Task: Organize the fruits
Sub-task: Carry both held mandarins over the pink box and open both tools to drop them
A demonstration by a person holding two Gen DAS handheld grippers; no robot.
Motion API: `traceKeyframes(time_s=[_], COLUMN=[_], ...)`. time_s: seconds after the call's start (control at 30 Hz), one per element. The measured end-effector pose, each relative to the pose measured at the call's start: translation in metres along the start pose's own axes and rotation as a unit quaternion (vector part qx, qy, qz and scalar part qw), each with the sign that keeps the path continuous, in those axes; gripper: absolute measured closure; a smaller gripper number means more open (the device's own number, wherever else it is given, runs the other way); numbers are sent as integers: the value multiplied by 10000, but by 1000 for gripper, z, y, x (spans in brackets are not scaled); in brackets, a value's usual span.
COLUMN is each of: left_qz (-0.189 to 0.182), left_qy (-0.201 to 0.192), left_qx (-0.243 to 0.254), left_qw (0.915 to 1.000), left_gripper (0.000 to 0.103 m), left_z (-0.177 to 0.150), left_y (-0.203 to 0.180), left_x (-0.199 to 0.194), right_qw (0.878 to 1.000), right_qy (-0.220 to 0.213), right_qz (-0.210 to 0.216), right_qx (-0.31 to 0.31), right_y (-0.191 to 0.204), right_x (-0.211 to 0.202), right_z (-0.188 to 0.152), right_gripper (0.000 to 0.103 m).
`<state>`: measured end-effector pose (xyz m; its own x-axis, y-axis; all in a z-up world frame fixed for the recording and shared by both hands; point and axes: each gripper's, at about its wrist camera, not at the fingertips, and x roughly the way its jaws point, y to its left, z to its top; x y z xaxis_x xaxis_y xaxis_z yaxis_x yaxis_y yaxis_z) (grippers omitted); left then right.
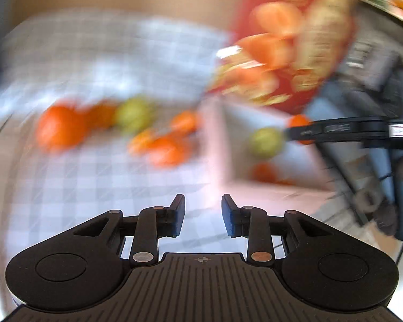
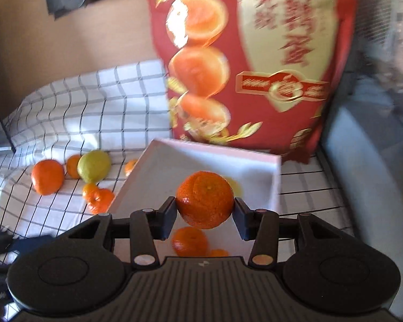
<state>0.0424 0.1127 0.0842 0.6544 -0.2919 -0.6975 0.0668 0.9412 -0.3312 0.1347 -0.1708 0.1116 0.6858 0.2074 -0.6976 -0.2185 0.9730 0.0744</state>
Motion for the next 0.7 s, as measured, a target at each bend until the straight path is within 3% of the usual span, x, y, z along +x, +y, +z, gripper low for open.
traceKeyframes(time_s=[0.13,0.3,0.37,0.5,0.7], left_qz=[529,904,973,1000,883], left_qy=[171,73,15,-97,-115], left_qx=[-847,-1024,-1075,-1244,-1279], left_qw=[9949,9906,9894,9871,9878], left_gripper=[70,70,70,70,70], left_z=[-18,-28,-30,-35,-44], left_y=[50,78,83,95,101], left_x=[-13,-30,-34,-45,-49], right_qw=[9990,9953,9958,9966,9917], right_qy=[383,945,893,463,146], right_qz=[-5,-58,-60,-239,574], right_qx=[-247,-204,-190,-640,-1141], right_y=[22,35,42,69,121], right_x=[36,66,65,46,32], right_z=[-2,-9,-10,-4,15], right_gripper=[58,56,49,48,48])
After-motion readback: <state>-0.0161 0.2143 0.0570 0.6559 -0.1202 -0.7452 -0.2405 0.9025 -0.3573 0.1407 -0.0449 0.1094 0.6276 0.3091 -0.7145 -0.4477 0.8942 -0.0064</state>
